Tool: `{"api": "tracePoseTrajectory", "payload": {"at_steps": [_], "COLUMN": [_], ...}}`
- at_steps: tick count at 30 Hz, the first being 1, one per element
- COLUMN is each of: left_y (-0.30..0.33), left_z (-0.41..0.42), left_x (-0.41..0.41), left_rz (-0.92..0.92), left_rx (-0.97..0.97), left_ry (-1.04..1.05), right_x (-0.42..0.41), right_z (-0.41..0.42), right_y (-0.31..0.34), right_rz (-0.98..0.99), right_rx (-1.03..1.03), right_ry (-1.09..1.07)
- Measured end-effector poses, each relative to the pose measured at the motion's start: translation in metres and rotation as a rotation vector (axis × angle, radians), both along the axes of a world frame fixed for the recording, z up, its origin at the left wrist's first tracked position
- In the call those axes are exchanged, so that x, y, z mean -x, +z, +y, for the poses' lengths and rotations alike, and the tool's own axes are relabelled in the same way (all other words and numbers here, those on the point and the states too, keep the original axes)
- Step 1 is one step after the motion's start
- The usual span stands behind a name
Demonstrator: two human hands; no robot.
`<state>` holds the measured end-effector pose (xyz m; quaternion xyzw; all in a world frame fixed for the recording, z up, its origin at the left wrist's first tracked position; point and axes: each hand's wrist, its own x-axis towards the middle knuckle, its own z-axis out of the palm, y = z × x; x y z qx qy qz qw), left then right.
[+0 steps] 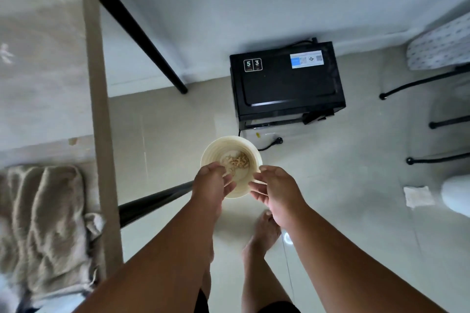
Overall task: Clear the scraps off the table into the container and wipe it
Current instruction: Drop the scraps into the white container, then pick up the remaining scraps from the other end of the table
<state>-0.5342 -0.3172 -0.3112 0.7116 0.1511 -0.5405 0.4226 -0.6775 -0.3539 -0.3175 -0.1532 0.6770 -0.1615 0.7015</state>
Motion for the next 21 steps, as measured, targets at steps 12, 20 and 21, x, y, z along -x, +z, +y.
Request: {"api": "tracePoseTrajectory", "payload": {"at_steps": [12,20,21], "left_y": [0.220,0.297,0.302], "left_z": [0.048,0.116,0.124], "left_x": [-0.007,-0.040,-0.046], "left_rz": [-0.021,-0.102,-0.129], "left_rx": [0.187,0.285,0.290], "left_ry": [-0.153,-0.115,-0.096], "right_x": [-0.004,-0.036,-0.044], "right_z": [0.026,0.051,0.054], "right_y": [0.215,0.275,0.279], "right_rz": [-0.043,-0.136,-0.140], "right_rx": [0.163,0.278,0.289], "right_ry": [0.205,0.385,0.417]}}
